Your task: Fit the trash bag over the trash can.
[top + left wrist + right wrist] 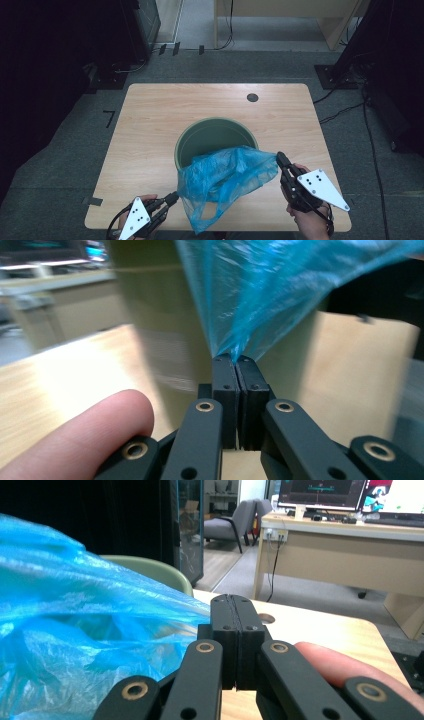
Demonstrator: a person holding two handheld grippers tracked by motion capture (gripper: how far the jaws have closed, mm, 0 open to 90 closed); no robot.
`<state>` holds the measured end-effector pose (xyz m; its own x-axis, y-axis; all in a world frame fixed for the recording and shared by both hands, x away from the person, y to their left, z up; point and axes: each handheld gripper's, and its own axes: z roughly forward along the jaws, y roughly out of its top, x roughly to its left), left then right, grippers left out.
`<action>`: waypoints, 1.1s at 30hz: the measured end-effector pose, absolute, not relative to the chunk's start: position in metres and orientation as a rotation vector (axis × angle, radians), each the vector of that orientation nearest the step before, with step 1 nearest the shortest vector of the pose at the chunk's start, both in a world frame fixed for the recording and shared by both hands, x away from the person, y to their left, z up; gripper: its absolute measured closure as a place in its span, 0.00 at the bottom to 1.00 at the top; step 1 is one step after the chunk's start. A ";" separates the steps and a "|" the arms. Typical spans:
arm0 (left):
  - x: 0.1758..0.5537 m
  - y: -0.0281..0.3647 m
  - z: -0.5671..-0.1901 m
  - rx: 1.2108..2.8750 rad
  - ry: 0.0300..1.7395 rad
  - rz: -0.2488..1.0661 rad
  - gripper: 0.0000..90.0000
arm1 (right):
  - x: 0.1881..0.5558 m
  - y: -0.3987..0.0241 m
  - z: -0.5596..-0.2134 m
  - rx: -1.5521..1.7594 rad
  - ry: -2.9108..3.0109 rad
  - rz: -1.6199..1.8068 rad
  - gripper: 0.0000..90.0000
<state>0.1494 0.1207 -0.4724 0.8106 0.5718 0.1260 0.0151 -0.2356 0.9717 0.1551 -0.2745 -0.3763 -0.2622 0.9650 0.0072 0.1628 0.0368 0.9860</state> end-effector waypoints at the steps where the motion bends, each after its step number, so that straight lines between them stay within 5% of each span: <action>1: 0.148 0.119 -0.472 1.751 0.444 0.552 0.98 | 0.154 -0.276 -0.377 1.190 1.541 1.305 1.00; 3: 0.147 0.119 -0.470 1.739 0.432 0.547 0.92 | 0.153 -0.278 -0.378 1.197 1.535 1.310 1.00; 6: 0.146 0.122 -0.467 1.696 0.443 0.557 0.63 | 0.151 -0.281 -0.376 1.193 1.527 1.318 1.00; 8: 0.143 0.124 -0.463 1.673 0.438 0.595 0.54 | 0.150 -0.282 -0.374 1.186 1.524 1.325 1.00; 19: 0.110 0.101 -0.429 1.569 0.339 0.761 0.31 | 0.144 -0.279 -0.367 1.136 1.534 1.351 1.00; 24: 0.098 0.094 -0.414 1.517 0.310 0.804 0.37 | 0.138 -0.276 -0.362 1.094 1.558 1.365 1.00; 26: 0.096 0.093 -0.406 1.494 0.326 0.799 0.50 | 0.136 -0.275 -0.360 1.076 1.569 1.366 1.00; 33: 0.107 0.104 -0.379 1.392 0.450 0.688 0.75 | 0.124 -0.269 -0.358 0.993 1.651 1.356 1.00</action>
